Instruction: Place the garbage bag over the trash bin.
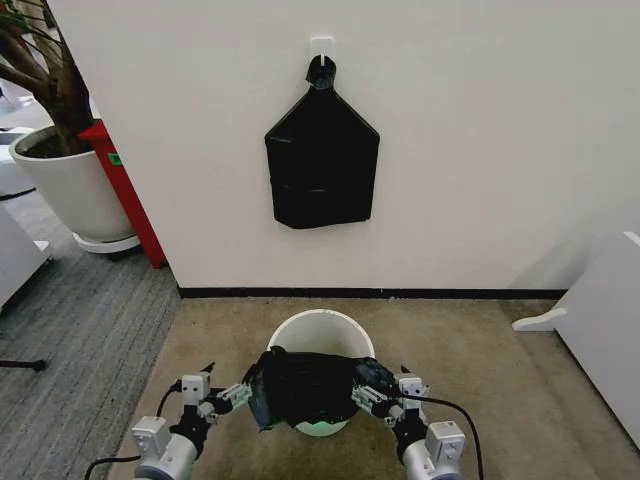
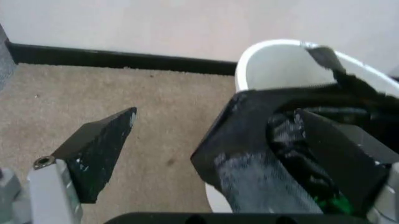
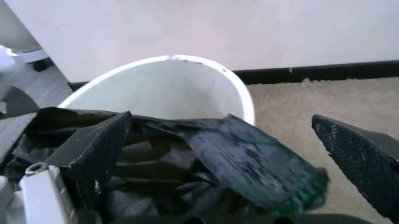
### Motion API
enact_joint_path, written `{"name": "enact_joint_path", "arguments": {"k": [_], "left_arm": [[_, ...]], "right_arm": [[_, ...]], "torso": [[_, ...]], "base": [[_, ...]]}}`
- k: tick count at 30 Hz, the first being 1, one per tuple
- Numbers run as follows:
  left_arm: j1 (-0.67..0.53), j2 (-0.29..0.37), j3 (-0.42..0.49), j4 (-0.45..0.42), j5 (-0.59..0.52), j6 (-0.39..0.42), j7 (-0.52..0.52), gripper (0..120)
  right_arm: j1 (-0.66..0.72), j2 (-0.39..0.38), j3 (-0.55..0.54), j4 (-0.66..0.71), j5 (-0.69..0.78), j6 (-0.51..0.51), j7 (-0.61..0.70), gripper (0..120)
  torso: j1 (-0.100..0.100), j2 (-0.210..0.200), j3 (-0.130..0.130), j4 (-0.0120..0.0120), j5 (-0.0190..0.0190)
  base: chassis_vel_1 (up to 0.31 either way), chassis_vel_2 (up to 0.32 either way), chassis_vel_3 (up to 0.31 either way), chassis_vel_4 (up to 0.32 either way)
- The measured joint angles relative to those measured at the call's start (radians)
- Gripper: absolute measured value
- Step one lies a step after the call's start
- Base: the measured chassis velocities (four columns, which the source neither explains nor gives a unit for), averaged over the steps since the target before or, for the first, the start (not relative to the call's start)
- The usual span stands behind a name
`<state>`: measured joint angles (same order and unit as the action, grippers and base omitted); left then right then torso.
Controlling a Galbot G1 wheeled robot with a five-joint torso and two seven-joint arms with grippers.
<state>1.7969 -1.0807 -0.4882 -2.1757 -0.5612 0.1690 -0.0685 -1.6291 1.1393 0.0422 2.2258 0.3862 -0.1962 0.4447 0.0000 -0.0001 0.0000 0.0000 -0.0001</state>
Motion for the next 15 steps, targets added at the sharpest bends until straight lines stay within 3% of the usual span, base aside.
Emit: {"name": "enact_joint_path", "arguments": {"k": [6, 15], "left_arm": [[-0.008, 0.0, 0.002, 0.009, 0.012, 0.047, -0.038, 100], [-0.022, 0.002, 0.014, 0.002, 0.004, 0.067, -0.017, 100]], "right_arm": [[0.027, 0.006, -0.011, -0.029, -0.013, -0.003, 0.012, 100], [0.015, 0.01, -0.006, -0.018, -0.021, -0.002, 0.021, 100]], "torso": [[0.0, 0.0, 0.0, 0.0001, 0.0001], [0.0, 0.0, 0.0, -0.0001, 0.0002]], "base": [[0.0, 0.0, 0.0, 0.0], [0.0, 0.0, 0.0, 0.0]]}}
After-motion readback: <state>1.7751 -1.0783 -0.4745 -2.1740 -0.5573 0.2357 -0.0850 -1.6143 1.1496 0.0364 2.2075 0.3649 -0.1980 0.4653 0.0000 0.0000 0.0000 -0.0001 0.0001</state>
